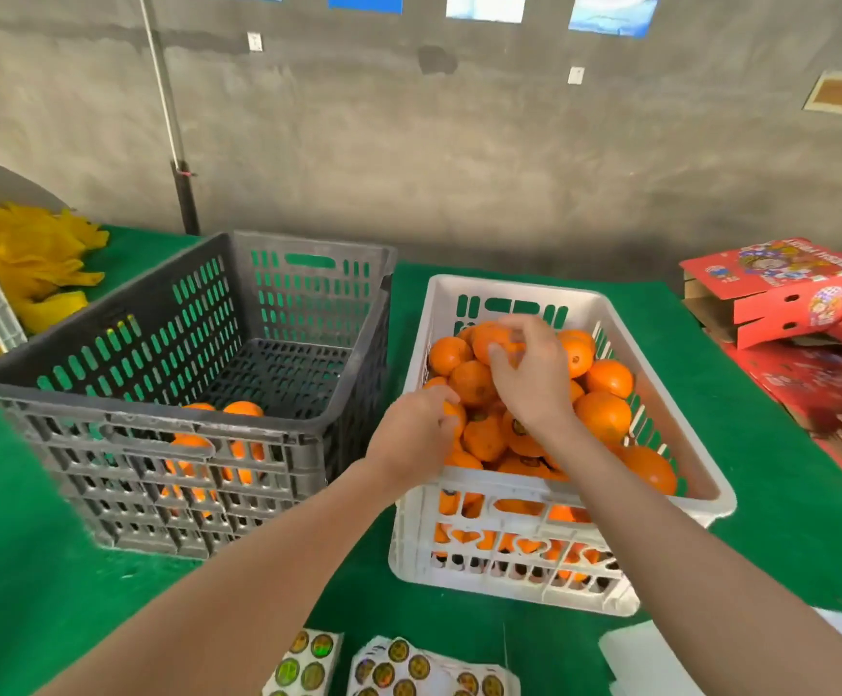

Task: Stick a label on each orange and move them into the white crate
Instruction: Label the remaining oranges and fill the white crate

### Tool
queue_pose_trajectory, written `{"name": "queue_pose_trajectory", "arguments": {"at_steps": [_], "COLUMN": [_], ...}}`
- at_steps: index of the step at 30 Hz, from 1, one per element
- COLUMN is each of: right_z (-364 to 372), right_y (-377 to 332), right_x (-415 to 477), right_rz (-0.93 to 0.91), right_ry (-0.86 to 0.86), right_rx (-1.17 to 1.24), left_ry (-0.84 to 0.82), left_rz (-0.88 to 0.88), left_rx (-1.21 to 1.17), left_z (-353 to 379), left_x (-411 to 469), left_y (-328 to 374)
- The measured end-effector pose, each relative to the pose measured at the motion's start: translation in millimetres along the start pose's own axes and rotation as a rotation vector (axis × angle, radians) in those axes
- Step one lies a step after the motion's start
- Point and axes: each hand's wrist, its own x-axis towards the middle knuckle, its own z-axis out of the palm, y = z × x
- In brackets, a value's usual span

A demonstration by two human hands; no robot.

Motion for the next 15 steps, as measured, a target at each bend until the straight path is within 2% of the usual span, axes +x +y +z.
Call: {"name": "queue_pose_trajectory", "arguments": {"at_steps": [2, 3, 5, 8, 9, 10, 12, 15], "right_z": [-14, -18, -15, 6, 14, 22, 36, 51], "right_y": [-17, -20, -15, 12, 20, 26, 33, 34], "right_x": [-46, -73, -127, -186, -200, -211, -223, -233], "right_rz": [-0.168, -0.209, -0.174, -0.027, 0.032, 0.085, 0.165, 0.196], "right_ry": [-0.040, -0.132, -0.449, -1.054, -1.168, -1.219, -1.212, -1.140], "right_rx": [0.186, 0.234, 0.201, -0.139, -0.265, -0.360, -0.427, -0.410], "left_ry": [0.111, 0.163, 0.226, 0.313, 0.345, 0.362, 0.344, 0.128], "left_rz": [0.000, -0.022, -0.041, 0.113, 0.150, 0.166, 0.155, -0.080], "left_rx": [-0.125, -0.204, -0.296, -0.228, -0.204, -0.195, -0.181, -0.186], "left_z": [-1, 0, 0, -1, -1, -1, 2, 15], "left_x": [-9, -16, -36, -71, -82, -93, -115, -148], "left_y": [0, -2, -9, -17, -20, -22, -28, -45]}}
